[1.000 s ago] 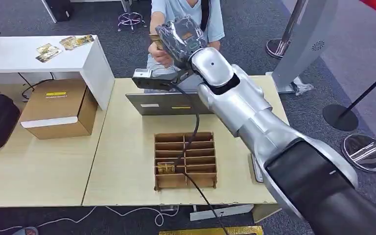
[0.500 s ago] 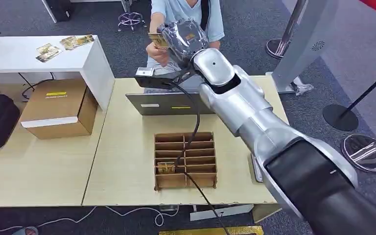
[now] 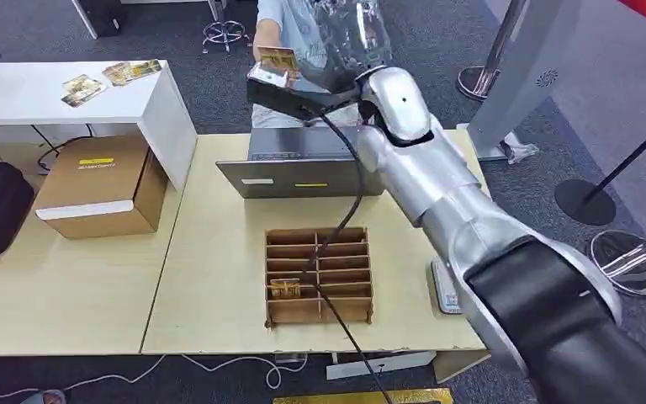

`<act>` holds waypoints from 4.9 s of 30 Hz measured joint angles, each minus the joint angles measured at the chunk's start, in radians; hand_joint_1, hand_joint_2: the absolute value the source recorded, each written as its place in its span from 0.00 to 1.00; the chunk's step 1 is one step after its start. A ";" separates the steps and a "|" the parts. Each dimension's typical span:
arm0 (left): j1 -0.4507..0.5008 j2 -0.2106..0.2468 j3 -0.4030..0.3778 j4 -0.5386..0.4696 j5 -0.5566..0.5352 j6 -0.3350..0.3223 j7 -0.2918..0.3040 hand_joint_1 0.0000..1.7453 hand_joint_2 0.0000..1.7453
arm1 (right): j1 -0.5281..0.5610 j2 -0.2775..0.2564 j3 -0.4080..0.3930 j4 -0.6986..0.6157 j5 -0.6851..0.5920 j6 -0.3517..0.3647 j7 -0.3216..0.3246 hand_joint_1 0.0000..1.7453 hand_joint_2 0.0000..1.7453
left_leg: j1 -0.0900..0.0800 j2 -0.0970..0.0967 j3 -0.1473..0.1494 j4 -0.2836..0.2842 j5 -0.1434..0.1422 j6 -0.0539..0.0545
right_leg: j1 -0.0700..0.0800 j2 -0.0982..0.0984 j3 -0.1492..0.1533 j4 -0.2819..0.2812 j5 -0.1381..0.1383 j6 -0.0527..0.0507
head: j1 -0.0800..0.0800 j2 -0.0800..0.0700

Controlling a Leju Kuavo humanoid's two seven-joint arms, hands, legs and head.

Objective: Pass the card to the sensor for recognition and then transmit it.

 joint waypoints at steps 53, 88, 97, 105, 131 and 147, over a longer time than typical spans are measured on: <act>0.042 -0.001 0.182 0.000 0.009 0.058 0.018 0.00 1.00 | 1.566 -0.285 -0.467 -1.459 -1.319 0.471 -0.453 0.00 1.00 | 0.000 -0.002 0.000 -0.002 -0.005 0.002 | 0.000 -0.002 0.001 -0.002 -0.005 0.002 | 0.000 0.000; 0.046 -0.016 0.209 0.000 -0.059 0.050 0.048 0.00 1.00 | 1.520 -0.282 -0.086 -1.287 0.522 0.192 0.425 0.00 1.00 | 0.000 -0.002 0.000 -0.002 -0.005 0.002 | 0.000 -0.003 0.001 -0.002 -0.005 0.002 | 0.000 0.000; 0.046 -0.019 0.209 0.000 -0.084 0.041 0.048 0.00 1.00 | 1.511 -0.284 -0.048 -1.300 -0.013 0.257 0.176 0.00 1.00 | 0.000 -0.002 0.000 -0.002 -0.005 0.002 | 0.000 -0.003 0.002 -0.002 -0.005 0.002 | 0.000 0.000; 0.046 -0.020 0.208 0.000 -0.102 0.036 0.045 0.00 1.00 | 1.488 -0.300 0.006 -1.306 -0.083 0.289 0.096 0.00 1.00 | 0.000 -0.002 0.000 -0.002 -0.005 0.002 | 0.000 -0.002 0.001 -0.002 -0.005 0.002 | 0.000 0.000; 0.042 -0.031 0.206 0.000 -0.135 0.035 0.040 0.00 1.00 | 1.301 -0.212 0.139 -1.165 0.464 0.345 0.296 0.00 1.00 | 0.000 -0.001 0.000 -0.002 -0.004 0.001 | 0.000 -0.002 0.002 -0.002 -0.005 0.001 | 0.000 0.000; 0.038 -0.031 0.212 0.000 -0.132 0.035 0.030 0.00 1.00 | 1.133 -0.152 0.227 -1.017 0.407 0.408 0.338 0.00 1.00 | 0.000 -0.001 0.000 -0.002 -0.003 0.001 | 0.000 -0.002 0.002 -0.001 -0.004 0.001 | 0.000 0.000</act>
